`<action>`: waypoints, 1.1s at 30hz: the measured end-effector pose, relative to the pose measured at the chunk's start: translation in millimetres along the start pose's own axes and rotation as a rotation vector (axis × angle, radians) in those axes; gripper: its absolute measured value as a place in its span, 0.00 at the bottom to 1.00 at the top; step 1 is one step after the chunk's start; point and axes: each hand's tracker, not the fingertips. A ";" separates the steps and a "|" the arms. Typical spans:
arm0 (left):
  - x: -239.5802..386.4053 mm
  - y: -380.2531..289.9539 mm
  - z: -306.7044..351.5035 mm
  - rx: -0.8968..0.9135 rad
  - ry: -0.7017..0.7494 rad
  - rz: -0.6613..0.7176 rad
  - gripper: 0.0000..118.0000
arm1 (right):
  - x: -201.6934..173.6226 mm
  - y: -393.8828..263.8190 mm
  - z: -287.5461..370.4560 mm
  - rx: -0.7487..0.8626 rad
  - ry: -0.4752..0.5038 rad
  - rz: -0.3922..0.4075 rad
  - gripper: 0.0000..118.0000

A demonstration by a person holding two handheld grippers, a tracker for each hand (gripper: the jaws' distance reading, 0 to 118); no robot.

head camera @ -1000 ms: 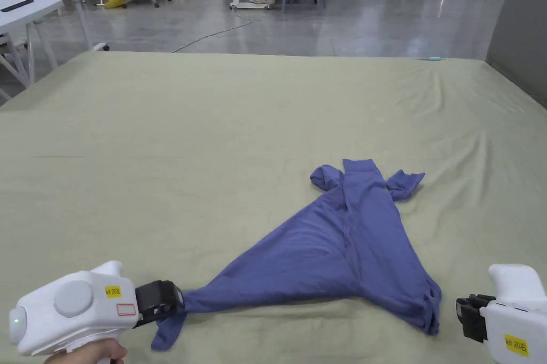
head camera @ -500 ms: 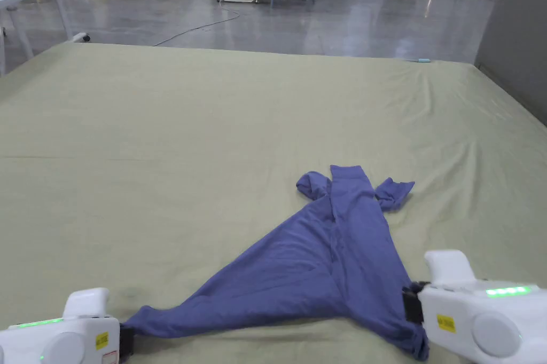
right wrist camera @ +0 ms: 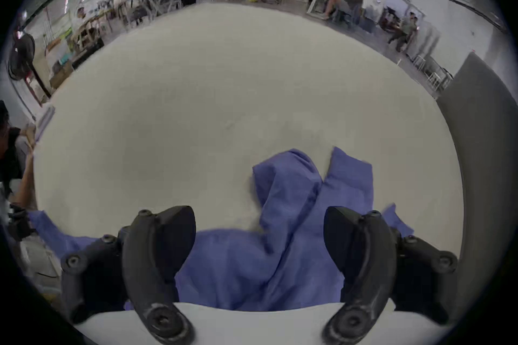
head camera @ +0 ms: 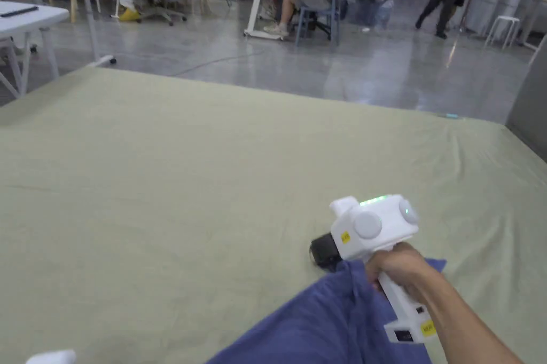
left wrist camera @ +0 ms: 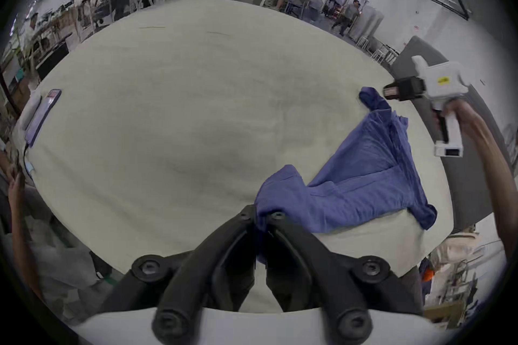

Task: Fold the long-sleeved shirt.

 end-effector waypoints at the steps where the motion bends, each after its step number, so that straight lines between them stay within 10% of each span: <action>1: 0.2 0.0 -0.9 0.001 0.000 0.002 0.00 | 0.3 5.1 -12.5 -0.020 -0.014 0.011 0.80; 4: -3.2 2.8 -6.8 0.000 0.004 0.015 0.00 | 0.6 9.2 -48.3 -0.076 -0.027 0.010 0.59; 6: -5.5 3.8 -11.3 -0.006 0.005 0.029 0.00 | -6.3 2.1 -73.9 -0.194 -0.091 0.007 0.23; 10: -10.1 10.6 -17.7 -0.005 0.012 0.032 0.00 | -7.4 -0.3 -68.2 -0.141 -0.108 -0.079 0.03; 18: -1.5 125.0 9.5 0.224 -0.074 0.016 0.00 | 74.1 46.6 108.7 0.167 -0.026 -0.259 0.02; 27: 90.4 348.9 150.7 0.688 -0.159 -0.028 0.00 | 144.1 109.1 366.6 0.591 -0.249 -0.221 0.02; 33: 143.9 487.9 211.4 0.800 -0.192 -0.008 0.00 | 175.2 152.2 448.2 0.686 -0.365 -0.346 0.02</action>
